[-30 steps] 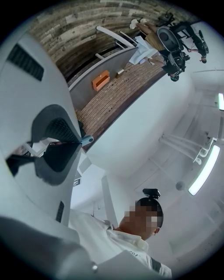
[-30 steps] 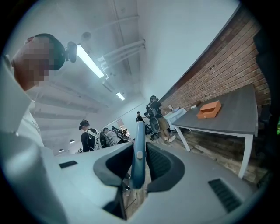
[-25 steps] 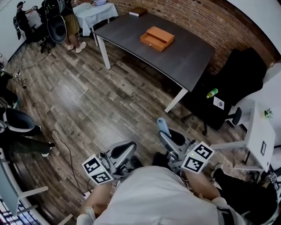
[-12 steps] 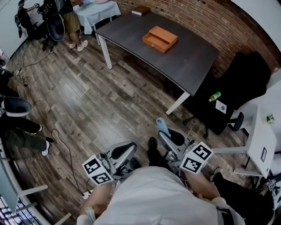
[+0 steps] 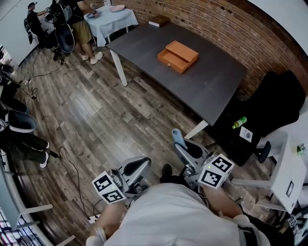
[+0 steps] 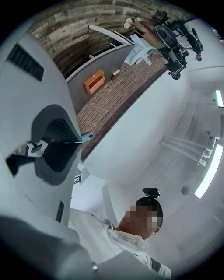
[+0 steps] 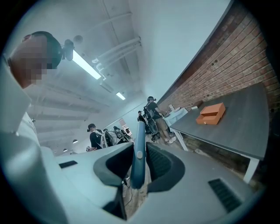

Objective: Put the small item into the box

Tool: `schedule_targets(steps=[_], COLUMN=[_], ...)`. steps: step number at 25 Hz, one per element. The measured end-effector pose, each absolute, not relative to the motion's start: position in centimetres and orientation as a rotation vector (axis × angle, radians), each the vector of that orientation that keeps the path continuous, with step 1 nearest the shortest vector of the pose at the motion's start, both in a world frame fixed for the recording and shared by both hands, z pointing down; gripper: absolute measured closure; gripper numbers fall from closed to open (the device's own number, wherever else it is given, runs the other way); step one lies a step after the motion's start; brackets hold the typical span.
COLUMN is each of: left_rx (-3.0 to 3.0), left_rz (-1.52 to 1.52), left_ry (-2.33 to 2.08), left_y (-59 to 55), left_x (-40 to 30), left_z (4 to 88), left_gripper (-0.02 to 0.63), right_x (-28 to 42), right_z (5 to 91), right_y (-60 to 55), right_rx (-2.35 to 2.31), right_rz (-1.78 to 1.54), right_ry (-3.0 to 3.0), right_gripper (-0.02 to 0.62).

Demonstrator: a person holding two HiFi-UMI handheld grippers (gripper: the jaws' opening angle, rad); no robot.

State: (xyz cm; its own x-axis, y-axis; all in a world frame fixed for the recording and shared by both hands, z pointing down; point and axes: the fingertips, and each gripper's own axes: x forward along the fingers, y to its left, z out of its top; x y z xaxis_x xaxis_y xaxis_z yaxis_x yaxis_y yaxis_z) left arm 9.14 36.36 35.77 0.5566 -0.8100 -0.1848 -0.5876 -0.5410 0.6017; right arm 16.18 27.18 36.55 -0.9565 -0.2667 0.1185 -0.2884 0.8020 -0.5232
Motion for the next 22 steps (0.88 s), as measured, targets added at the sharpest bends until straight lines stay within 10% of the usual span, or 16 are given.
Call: schedule_targets(steps=[22], left_rx=[2.262], left_rz=[-0.613], left_ry=[-1.227], left_y=[24.9], left_x=[8.7], left_z=[36.2], left_gripper=[0.592], right_x=[16.6], right_z=[38.4], right_y=[15.1], right_rx=[0.406], right_rz=[0.905], right_ry=[-2.896], right_gripper=[0.495])
